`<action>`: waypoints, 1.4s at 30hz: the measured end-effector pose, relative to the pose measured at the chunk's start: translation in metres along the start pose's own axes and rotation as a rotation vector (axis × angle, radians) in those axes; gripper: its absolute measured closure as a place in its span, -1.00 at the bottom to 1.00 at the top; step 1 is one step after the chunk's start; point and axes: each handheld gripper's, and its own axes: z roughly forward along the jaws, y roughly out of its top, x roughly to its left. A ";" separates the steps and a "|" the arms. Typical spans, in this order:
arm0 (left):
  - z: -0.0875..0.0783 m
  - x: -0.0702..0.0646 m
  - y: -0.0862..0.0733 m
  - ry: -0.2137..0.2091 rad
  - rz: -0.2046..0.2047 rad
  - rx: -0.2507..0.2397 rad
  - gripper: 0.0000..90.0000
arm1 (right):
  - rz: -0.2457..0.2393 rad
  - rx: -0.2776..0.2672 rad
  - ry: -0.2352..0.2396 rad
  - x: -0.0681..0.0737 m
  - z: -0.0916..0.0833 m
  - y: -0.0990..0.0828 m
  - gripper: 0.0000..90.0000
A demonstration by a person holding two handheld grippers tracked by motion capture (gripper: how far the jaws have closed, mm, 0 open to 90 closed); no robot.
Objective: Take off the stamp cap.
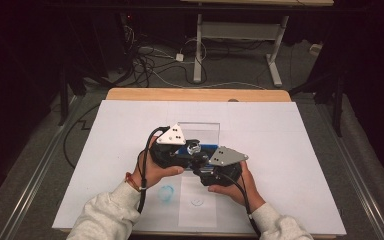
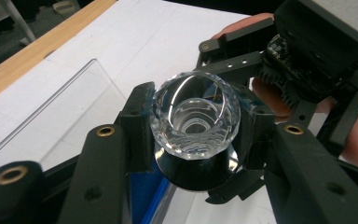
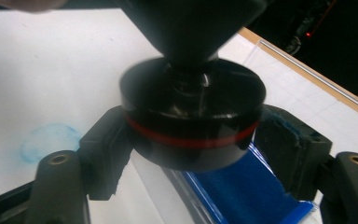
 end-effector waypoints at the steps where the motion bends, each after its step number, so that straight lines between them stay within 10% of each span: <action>1: 0.000 0.000 0.000 -0.001 0.002 0.001 0.21 | 0.000 0.000 0.000 0.000 0.000 0.000 -0.32; 42: 0.005 -0.009 -0.007 -0.076 0.017 0.014 0.21 | -0.108 0.114 0.063 0.004 -0.011 -0.001 -0.13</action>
